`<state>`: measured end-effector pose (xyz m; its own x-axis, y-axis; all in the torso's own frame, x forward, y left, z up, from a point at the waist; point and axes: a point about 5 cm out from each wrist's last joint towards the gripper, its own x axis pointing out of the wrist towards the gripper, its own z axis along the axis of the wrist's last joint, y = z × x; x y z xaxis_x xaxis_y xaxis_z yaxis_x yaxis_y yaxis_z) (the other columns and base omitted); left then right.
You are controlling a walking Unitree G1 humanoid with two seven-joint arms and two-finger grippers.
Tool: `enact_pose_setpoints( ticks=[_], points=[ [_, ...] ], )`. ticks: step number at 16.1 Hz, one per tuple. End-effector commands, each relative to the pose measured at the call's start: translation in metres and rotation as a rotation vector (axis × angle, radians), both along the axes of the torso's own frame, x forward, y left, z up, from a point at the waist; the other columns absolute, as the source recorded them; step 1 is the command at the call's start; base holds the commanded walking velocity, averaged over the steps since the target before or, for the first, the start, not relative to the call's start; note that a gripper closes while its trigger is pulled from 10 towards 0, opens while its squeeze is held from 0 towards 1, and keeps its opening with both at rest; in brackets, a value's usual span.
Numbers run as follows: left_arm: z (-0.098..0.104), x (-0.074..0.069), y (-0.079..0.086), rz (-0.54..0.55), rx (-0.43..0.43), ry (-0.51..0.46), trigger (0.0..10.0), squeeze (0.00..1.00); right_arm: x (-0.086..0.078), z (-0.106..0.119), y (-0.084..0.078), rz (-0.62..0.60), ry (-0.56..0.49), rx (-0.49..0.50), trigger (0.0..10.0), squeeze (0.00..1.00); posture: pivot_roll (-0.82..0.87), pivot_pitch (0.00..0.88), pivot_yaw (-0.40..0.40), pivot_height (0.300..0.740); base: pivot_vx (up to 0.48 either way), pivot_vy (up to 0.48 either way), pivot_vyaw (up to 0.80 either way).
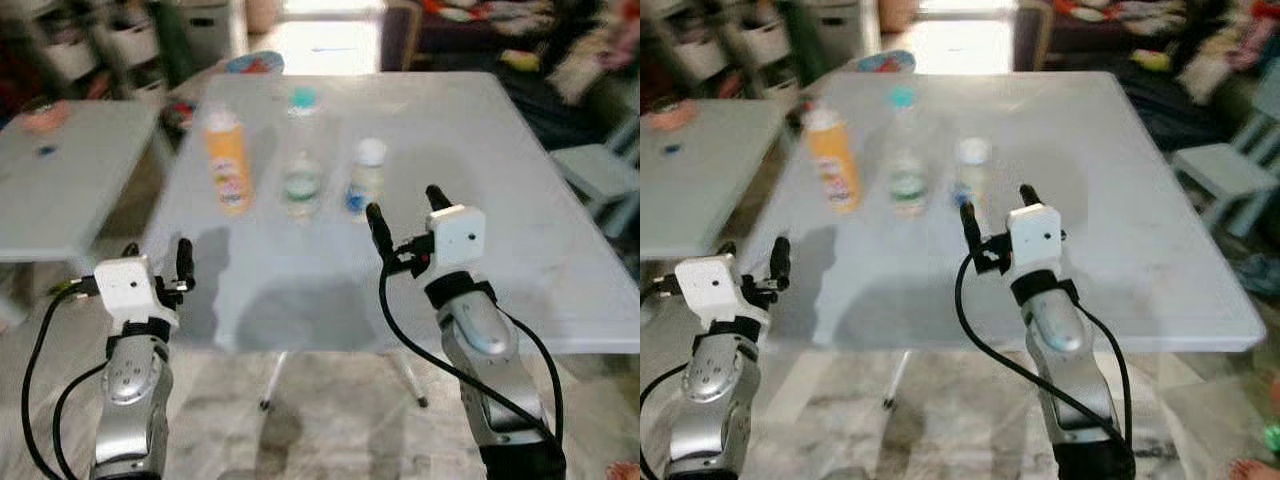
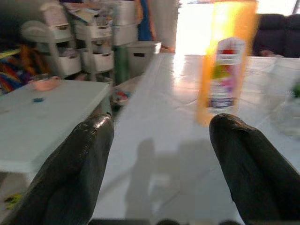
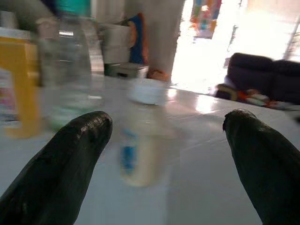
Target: Restocking fridge
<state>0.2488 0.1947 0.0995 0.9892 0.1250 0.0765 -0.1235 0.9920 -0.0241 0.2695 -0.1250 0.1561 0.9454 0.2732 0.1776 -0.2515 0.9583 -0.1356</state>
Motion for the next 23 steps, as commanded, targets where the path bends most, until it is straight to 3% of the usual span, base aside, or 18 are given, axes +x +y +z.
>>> enact_pose_setpoints(
  ticks=[1, 11, 19, 23],
  points=[
    [-0.001, 0.0, -0.003, -0.001, -0.006, 0.004, 10.0, 0.0, 0.001, 0.007, -0.001, -0.007, -0.03, 0.013, 10.0, 0.0, 0.03, 0.0, 0.011, 0.74, 0.0, 0.0, 0.0],
    [0.003, 0.002, 0.006, 0.024, 0.028, -0.006, 10.0, 0.0, 0.008, 0.02, 0.006, 0.05, -0.089, 0.002, 10.0, 0.0, 0.04, 0.008, 0.014, 0.74, 0.0, 0.0, 0.46],
    [0.005, -0.003, 0.007, 0.025, 0.046, -0.002, 10.0, 0.0, 0.063, 0.059, 0.003, 0.115, -0.15, 0.003, 10.0, 0.0, 0.09, 0.053, 0.015, 0.74, 0.0, 0.0, 0.0],
    [0.006, -0.006, 0.009, 0.02, 0.064, 0.006, 10.0, 0.0, 0.087, 0.073, 0.012, 0.168, -0.15, 0.002, 10.0, 0.0, 0.12, 0.062, 0.023, 0.74, 0.0, 0.0, 0.0]
  ],
)
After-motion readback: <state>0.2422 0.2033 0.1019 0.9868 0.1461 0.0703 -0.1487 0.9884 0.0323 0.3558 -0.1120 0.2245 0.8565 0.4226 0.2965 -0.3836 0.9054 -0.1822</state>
